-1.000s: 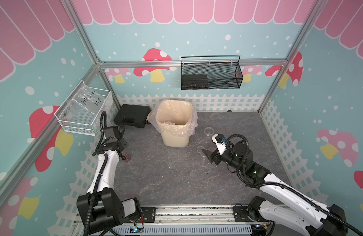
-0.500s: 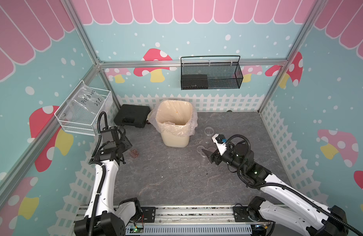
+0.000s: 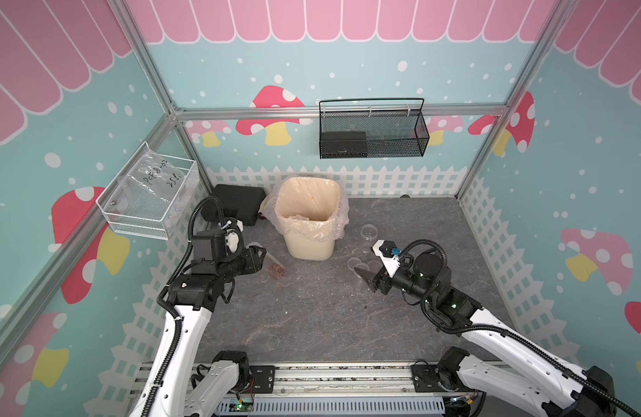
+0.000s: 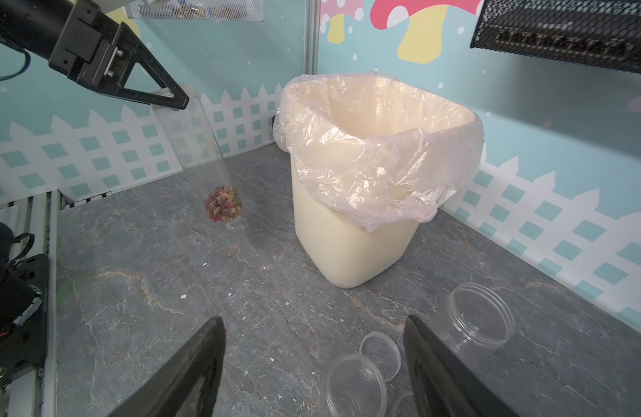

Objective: Empty the moldy dried flower tea in the jars
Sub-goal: Pick up the jar from the center of the board.

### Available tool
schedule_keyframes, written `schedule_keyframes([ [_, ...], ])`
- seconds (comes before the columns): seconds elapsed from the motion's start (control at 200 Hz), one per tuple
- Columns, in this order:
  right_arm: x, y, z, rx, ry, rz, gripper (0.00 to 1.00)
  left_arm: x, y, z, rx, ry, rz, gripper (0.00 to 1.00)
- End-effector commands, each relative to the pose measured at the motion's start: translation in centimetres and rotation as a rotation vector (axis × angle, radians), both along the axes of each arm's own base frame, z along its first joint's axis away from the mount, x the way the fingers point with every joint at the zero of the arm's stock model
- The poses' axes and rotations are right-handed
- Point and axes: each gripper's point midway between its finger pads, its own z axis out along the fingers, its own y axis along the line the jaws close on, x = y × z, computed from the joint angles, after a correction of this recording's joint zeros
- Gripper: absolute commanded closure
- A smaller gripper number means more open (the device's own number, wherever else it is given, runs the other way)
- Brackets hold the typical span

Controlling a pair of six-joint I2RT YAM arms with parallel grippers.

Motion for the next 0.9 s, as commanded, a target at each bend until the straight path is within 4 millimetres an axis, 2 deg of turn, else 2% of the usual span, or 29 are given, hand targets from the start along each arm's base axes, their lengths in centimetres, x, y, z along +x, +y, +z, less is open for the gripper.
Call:
schedule_keyframes([
  [0.0, -0.8, 1.6, 1.2, -0.001, -0.029, 0.111, 0.22, -2.5, -4.0, 2.2, -0.052, -0.049, -0.233, 0.93],
  [0.18, -1.3, 3.3, 0.7, -0.008, -0.007, 0.212, 0.22, -5.0, -7.6, 3.9, -0.098, -0.105, -0.432, 0.94],
  [0.465, -1.7, 5.1, 1.3, 0.040, -0.033, 0.307, 0.24, -7.2, -10.8, 4.5, -0.139, -0.132, -0.610, 0.95],
  [0.68, -2.2, 7.3, 2.2, 0.063, -0.050, 0.431, 0.24, -7.8, -12.5, 4.7, -0.129, -0.143, -0.685, 0.94],
  [0.815, -3.8, 8.8, 2.3, 0.060, -0.079, 0.553, 0.23, -7.0, -13.2, 4.7, -0.120, -0.149, -0.695, 0.94],
  [0.891, -4.8, 9.4, 2.1, 0.051, -0.096, 0.608, 0.22, -7.3, -14.3, 4.8, -0.121, -0.152, -0.737, 0.94],
])
